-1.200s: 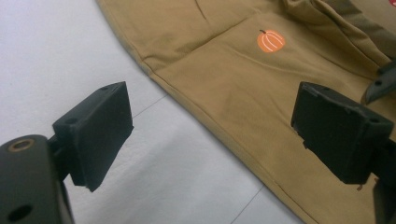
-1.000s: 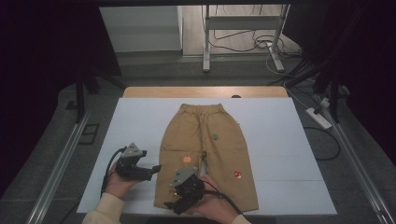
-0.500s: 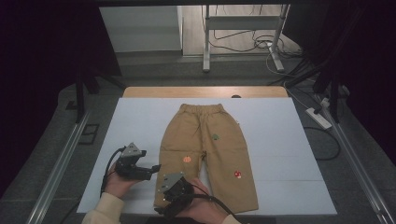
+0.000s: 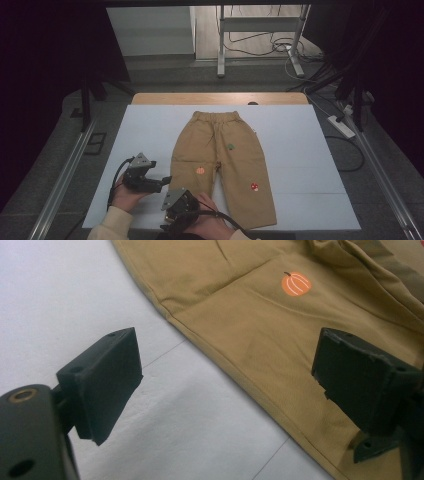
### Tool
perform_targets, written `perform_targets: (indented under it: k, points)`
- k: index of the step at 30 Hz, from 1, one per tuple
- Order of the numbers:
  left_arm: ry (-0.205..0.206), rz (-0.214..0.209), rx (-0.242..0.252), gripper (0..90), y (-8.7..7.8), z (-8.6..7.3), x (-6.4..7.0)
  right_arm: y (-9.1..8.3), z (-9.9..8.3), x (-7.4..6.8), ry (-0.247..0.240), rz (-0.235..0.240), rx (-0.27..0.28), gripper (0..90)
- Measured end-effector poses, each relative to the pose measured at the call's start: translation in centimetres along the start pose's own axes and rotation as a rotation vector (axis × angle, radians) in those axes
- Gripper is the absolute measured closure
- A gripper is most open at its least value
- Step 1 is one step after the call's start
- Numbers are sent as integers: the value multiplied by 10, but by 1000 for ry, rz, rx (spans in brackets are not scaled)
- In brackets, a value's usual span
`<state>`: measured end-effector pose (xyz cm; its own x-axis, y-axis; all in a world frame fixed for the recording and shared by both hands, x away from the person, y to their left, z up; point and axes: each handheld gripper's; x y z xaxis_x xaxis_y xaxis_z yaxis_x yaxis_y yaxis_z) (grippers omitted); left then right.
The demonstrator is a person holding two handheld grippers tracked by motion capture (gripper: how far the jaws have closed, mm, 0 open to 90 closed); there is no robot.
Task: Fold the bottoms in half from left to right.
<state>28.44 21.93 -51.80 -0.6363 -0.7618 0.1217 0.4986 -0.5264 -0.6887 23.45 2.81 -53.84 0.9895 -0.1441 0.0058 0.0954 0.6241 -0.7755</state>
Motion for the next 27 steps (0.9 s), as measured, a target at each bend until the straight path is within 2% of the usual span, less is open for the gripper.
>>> perform_targets:
  k: [1,6,9,11,12,13,14,15,16,17,18,20,23,25,27]
  points:
    - [0,0,-1,126,0,0,0,0,0,0,-6,-9,-17,163]
    - [0,0,-1,126,0,0,0,1,0,0,1,-21,-16,190]
    - [-1,1,1,126,0,0,0,0,0,1,12,-25,-13,236]
    - [-1,1,1,126,0,0,0,-2,1,2,20,-37,-14,325]
    - [-1,1,1,126,0,0,0,-2,1,2,20,-37,-14,325]
    - [1,2,0,126,0,0,0,-4,0,5,26,-30,-19,405]
    - [0,3,1,126,0,0,0,-5,0,5,30,-30,-13,441]
    - [0,3,1,127,0,0,0,-5,0,5,30,-30,-13,441]
    - [-1,4,7,128,0,0,0,-8,-1,7,24,-30,-24,550]
    - [-1,4,7,128,0,0,0,-8,-1,7,24,-30,-24,550]
    - [0,5,8,129,0,0,0,-11,-2,9,31,-34,-32,638]
    - [-2,5,7,128,0,0,0,-12,-4,11,45,-34,-23,716]
    - [2,7,2,128,1,0,0,-15,-6,13,53,-34,-33,769]
    - [3,10,0,129,1,-1,0,-16,-9,16,79,-10,-7,813]
    - [2,12,0,128,1,-1,0,-17,-10,17,81,-6,-2,822]
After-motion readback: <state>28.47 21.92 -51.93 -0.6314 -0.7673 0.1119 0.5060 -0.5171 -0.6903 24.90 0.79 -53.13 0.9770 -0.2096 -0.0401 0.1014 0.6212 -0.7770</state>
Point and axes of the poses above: each handheld gripper's, and its own axes: y roughly forward along the jaws, z roughly out of its top, x roughly to its right, and after that the axes turned 2 degrees about -x, right-handed
